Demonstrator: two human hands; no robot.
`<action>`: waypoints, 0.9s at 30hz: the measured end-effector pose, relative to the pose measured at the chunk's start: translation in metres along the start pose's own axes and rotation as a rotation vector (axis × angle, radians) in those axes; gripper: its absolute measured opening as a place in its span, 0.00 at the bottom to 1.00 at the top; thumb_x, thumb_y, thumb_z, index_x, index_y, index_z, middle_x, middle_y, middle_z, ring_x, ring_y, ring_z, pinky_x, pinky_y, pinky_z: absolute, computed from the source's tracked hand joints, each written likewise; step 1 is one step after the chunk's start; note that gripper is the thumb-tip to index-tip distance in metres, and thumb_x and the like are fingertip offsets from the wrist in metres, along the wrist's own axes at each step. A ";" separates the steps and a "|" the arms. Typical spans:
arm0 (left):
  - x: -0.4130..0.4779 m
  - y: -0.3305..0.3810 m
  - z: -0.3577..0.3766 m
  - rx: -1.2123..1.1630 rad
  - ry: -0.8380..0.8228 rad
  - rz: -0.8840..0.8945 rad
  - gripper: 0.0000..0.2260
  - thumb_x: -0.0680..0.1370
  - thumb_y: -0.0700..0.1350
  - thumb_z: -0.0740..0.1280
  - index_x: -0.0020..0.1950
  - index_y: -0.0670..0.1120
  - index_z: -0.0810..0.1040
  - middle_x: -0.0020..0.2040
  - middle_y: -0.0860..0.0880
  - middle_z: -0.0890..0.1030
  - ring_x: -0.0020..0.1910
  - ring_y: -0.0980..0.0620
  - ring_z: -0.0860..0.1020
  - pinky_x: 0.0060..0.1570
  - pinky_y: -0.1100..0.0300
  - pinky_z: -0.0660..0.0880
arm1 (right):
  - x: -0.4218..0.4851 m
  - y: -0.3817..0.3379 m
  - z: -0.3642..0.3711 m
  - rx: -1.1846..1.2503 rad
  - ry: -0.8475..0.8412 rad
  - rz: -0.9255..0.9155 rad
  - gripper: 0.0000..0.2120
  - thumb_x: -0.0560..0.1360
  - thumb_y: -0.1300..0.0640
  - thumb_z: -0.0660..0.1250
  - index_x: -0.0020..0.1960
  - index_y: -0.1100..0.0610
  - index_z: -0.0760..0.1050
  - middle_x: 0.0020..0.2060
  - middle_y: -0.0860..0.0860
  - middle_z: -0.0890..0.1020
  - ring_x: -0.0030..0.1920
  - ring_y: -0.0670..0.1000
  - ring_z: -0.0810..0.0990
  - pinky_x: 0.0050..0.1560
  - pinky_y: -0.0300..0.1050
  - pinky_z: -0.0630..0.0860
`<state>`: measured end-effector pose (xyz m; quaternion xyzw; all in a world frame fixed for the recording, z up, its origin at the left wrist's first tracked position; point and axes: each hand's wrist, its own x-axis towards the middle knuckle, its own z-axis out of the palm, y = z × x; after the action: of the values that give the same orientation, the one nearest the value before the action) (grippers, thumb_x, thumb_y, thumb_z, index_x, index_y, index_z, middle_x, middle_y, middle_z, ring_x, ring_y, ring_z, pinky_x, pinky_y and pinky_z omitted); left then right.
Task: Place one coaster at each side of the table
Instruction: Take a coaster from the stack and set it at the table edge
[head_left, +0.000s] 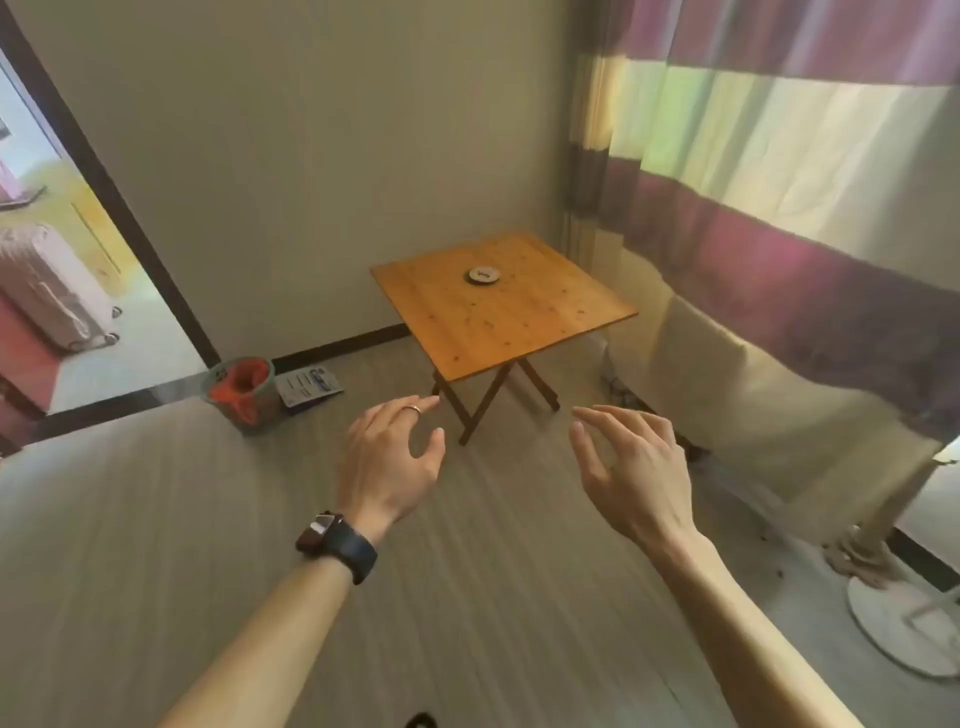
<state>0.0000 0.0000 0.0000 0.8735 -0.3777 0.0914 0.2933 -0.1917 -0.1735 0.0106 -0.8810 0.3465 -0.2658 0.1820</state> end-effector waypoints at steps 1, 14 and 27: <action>0.009 -0.010 0.007 0.003 -0.031 -0.004 0.18 0.77 0.53 0.66 0.67 0.54 0.77 0.65 0.54 0.79 0.66 0.53 0.73 0.66 0.57 0.66 | 0.009 -0.001 0.012 -0.006 -0.053 0.013 0.18 0.79 0.39 0.59 0.64 0.41 0.79 0.63 0.42 0.80 0.68 0.51 0.69 0.61 0.54 0.71; 0.161 -0.179 0.098 0.032 -0.300 -0.152 0.19 0.78 0.53 0.64 0.69 0.54 0.75 0.67 0.53 0.77 0.68 0.52 0.71 0.66 0.55 0.69 | 0.150 -0.031 0.198 -0.076 -0.339 0.228 0.20 0.80 0.39 0.58 0.68 0.42 0.75 0.67 0.44 0.78 0.71 0.53 0.67 0.66 0.54 0.70; 0.378 -0.288 0.174 0.120 -0.410 -0.211 0.18 0.78 0.52 0.64 0.68 0.55 0.75 0.67 0.54 0.77 0.68 0.52 0.71 0.66 0.54 0.68 | 0.368 -0.046 0.345 0.002 -0.440 0.259 0.19 0.81 0.39 0.57 0.68 0.41 0.75 0.66 0.44 0.78 0.71 0.53 0.66 0.65 0.53 0.69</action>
<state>0.4583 -0.1737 -0.1246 0.9242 -0.3301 -0.0965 0.1660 0.2650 -0.3548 -0.1134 -0.8657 0.4082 -0.0426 0.2866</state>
